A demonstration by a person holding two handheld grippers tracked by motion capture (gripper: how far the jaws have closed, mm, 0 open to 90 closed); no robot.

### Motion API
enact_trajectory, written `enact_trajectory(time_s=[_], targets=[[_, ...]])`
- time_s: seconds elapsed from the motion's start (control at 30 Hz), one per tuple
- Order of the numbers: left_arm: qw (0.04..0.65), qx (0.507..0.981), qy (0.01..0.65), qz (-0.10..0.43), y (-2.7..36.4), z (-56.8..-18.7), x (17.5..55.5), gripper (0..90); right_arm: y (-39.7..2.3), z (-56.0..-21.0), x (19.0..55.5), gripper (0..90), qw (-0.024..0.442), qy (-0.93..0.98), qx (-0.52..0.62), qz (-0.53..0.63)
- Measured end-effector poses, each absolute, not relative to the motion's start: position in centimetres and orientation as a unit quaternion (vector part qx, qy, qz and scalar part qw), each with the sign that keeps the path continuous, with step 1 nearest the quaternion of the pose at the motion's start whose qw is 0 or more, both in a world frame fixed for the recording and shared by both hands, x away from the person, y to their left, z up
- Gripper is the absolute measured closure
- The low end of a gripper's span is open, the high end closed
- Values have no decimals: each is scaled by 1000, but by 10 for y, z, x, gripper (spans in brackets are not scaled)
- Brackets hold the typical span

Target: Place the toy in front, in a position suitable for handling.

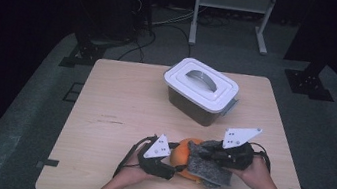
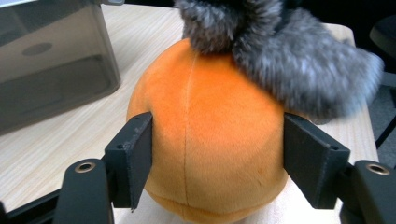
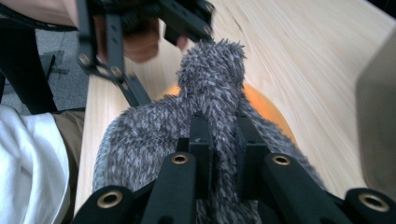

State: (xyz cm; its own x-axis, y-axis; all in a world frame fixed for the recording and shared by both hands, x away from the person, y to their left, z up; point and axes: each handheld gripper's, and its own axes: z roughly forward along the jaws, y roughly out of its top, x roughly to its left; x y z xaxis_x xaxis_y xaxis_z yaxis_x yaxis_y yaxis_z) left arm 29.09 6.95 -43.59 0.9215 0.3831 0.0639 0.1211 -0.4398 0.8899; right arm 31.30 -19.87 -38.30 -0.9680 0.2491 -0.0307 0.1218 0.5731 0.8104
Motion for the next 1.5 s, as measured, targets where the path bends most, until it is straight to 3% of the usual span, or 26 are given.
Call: enact_trajectory(time_s=[0.13, 0.27, 0.4, 0.6, 0.73, 0.83, 1.03, 1.07, 1.13, 1.2, 1.3, 1.5], targets=[[509, 837, 159, 123, 72, -437, 294, 233, -216, -388, 315, 798, 70, 885, 129, 441], [514, 834, 160, 123, 74, -437, 293, 344, -228, -386, 313, 797, 68, 879, 145, 450], [517, 830, 166, 132, 73, -434, 293, 374, -233, -378, 311, 797, 68, 871, 145, 465], [514, 832, 158, 138, 71, -431, 290, 387, -221, -357, 309, 797, 69, 857, 126, 494], [515, 832, 148, 140, 68, -430, 287, 381, -197, -361, 313, 797, 65, 869, 109, 479], [510, 837, 145, 139, 69, -432, 288, 341, -188, -374, 319, 797, 61, 880, 106, 459], [493, 849, 158, 107, 70, -444, 299, 112, -200, -388, 319, 797, 39, 871, 115, 476], [497, 848, 157, 96, 69, -446, 301, 107, -202, -388, 318, 797, 38, 871, 116, 477], [497, 850, 150, 87, 66, -446, 301, 147, -204, -389, 318, 797, 36, 869, 117, 479], [495, 851, 135, 112, 65, -444, 297, 282, -205, -391, 318, 796, 34, 867, 118, 483], [501, 845, 137, 126, 64, -440, 292, 378, -205, -386, 316, 799, 39, 860, 118, 494], [489, 850, 126, 148, 58, -434, 285, 398, -178, -371, 302, 802, 84, 881, 76, 460]])
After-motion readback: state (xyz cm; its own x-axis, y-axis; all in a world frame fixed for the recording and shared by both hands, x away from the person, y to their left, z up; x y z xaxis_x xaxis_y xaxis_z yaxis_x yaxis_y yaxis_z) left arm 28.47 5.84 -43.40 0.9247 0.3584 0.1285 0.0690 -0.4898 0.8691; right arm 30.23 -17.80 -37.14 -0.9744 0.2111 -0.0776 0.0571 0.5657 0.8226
